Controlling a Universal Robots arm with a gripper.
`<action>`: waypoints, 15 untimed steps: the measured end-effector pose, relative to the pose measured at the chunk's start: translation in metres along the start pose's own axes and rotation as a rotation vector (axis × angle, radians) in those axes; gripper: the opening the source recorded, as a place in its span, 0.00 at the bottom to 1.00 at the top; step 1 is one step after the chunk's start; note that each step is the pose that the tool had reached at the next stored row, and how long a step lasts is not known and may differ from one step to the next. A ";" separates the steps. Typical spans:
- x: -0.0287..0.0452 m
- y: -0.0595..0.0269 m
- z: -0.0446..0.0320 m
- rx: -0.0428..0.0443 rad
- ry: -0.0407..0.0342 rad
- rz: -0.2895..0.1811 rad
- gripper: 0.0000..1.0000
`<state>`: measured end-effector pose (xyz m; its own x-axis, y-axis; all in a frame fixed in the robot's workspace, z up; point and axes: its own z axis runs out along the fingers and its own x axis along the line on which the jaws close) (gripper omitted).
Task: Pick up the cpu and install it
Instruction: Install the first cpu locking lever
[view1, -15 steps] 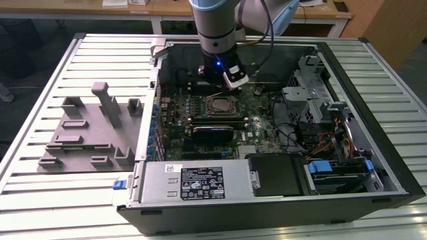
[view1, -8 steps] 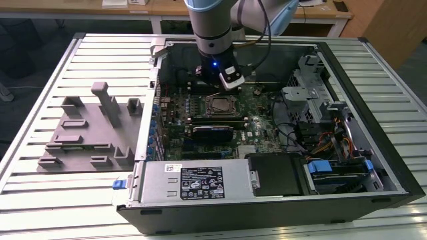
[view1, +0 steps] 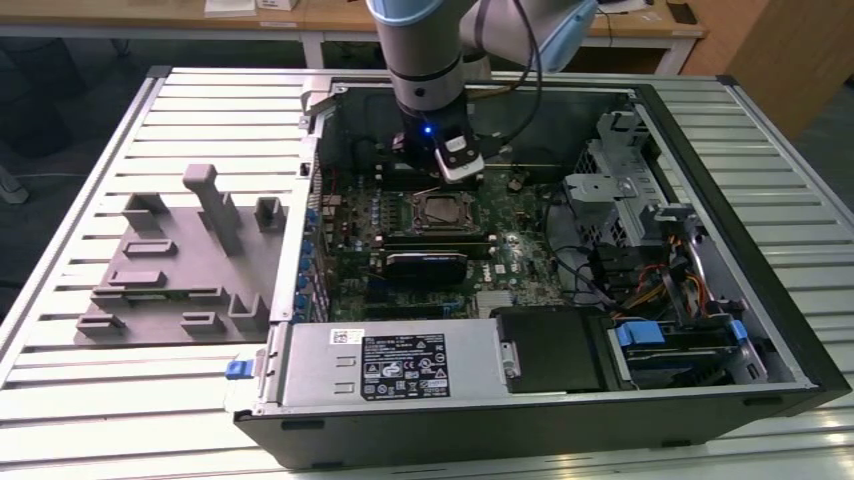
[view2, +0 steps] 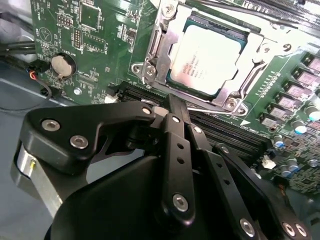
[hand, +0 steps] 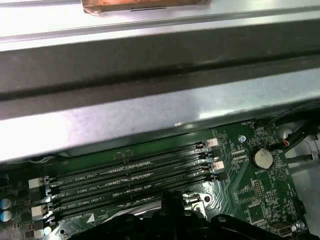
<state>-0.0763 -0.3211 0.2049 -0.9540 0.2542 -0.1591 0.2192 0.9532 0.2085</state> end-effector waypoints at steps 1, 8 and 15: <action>0.0008 0.0001 0.0001 0.0002 -0.0003 0.001 0.11; 0.0057 0.0016 0.0006 0.0003 -0.0009 0.002 0.11; 0.0067 0.0040 0.0027 0.0015 -0.0024 0.009 0.11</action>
<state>-0.0813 -0.3151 0.2021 -0.9514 0.2633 -0.1595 0.2282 0.9510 0.2085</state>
